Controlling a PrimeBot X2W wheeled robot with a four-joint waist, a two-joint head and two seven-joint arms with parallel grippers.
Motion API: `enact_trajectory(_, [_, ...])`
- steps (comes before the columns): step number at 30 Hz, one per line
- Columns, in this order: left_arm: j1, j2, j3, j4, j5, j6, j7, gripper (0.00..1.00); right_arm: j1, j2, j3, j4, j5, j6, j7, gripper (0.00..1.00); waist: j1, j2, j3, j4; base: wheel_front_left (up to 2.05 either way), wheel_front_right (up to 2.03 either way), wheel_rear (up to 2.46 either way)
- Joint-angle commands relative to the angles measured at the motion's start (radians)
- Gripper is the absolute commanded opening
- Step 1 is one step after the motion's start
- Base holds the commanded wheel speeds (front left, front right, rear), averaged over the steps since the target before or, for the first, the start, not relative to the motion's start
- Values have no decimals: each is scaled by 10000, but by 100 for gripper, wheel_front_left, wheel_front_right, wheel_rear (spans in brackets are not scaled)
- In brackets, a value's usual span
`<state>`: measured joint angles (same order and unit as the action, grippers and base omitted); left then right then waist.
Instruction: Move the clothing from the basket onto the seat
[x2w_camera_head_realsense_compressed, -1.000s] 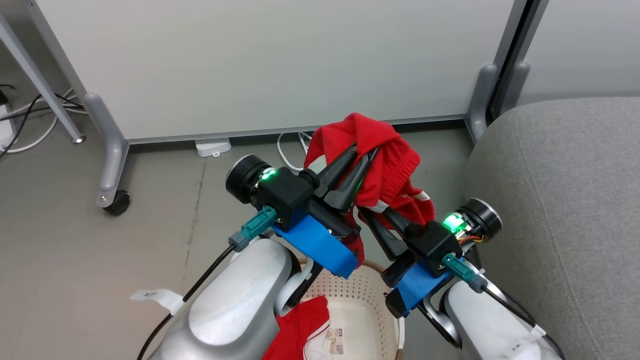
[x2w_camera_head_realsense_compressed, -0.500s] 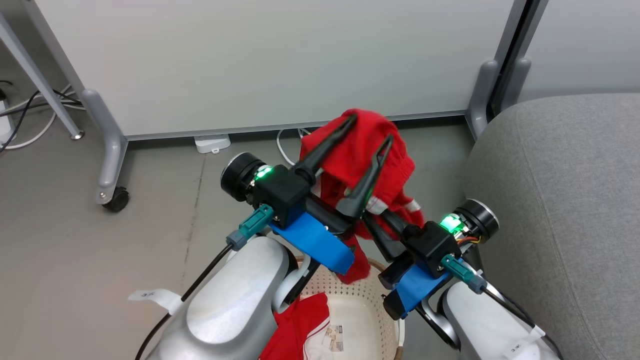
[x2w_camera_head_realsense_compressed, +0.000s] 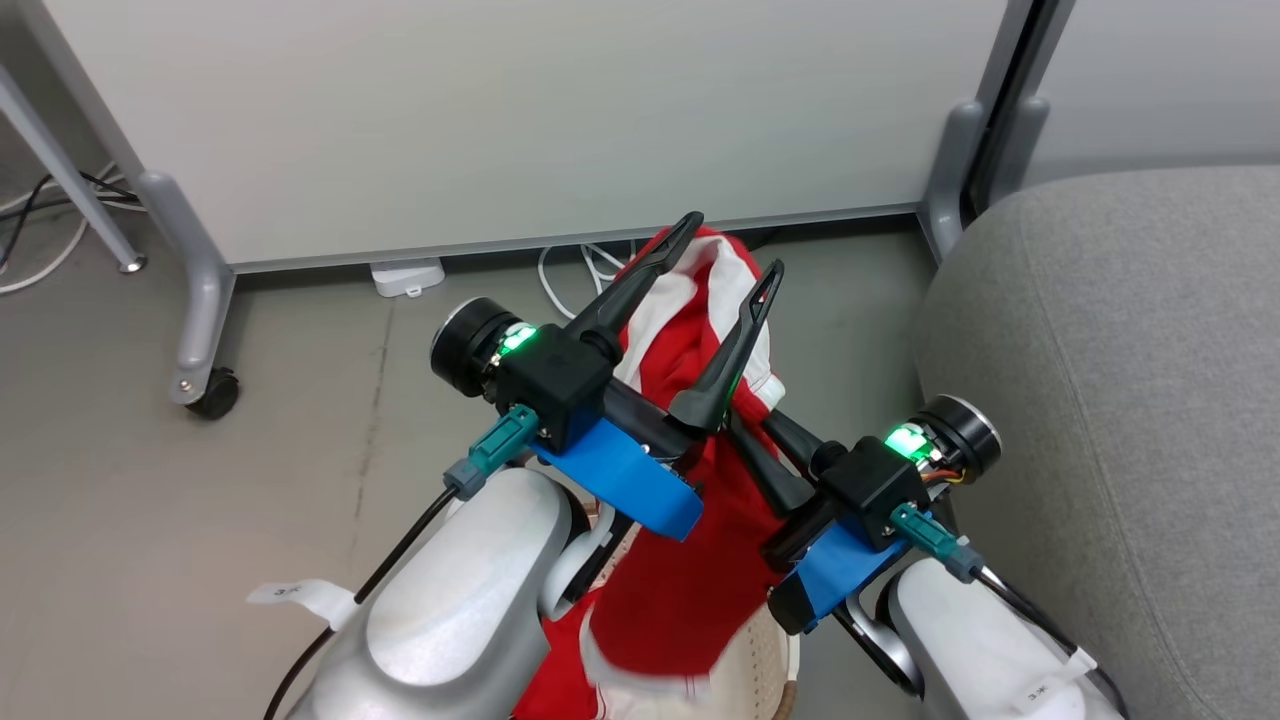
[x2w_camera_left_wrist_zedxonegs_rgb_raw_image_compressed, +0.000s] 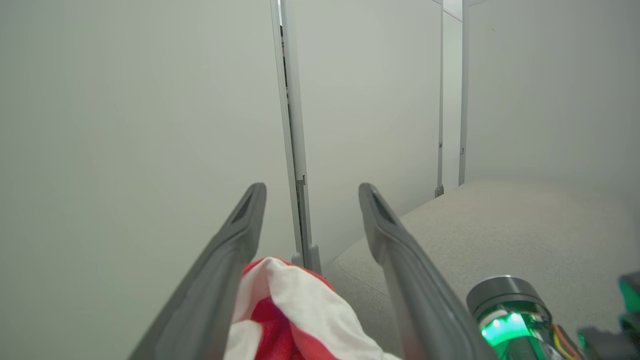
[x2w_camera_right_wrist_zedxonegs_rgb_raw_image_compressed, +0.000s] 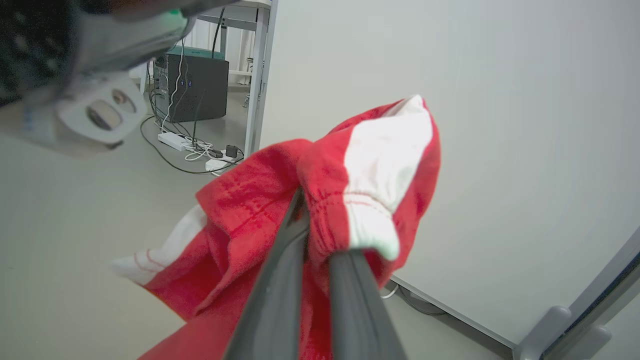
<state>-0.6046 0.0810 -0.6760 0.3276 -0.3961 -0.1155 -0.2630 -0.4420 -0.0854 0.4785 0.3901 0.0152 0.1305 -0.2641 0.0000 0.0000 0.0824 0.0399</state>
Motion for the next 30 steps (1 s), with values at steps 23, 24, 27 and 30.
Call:
enact_trajectory(23, [-122, 423, -526, 172, 276, -68, 19, 100, 506, 245, -2357, -1090, -195, 5, -6, 0, 0, 0, 1160, -2438, 0, 0, 0])
enact_trajectory(24, [-131, 438, -566, 182, 282, -60, 25, 100, 536, 253, -2470, -1133, -198, 5, -6, 0, 0, 0, 1196, -2547, 0, 0, 0])
enact_trajectory(27, [-159, 464, -712, 220, 295, -68, 61, 100, 645, 265, -2831, -1264, -223, 5, -6, 0, 0, 0, 1291, -2850, 0, 0, 0])
enact_trajectory(30, [-141, 493, -897, 262, 342, -80, 111, 100, 777, 279, -3200, -1408, -262, 5, -6, 0, 0, 0, 1355, -3123, 0, 0, 0])
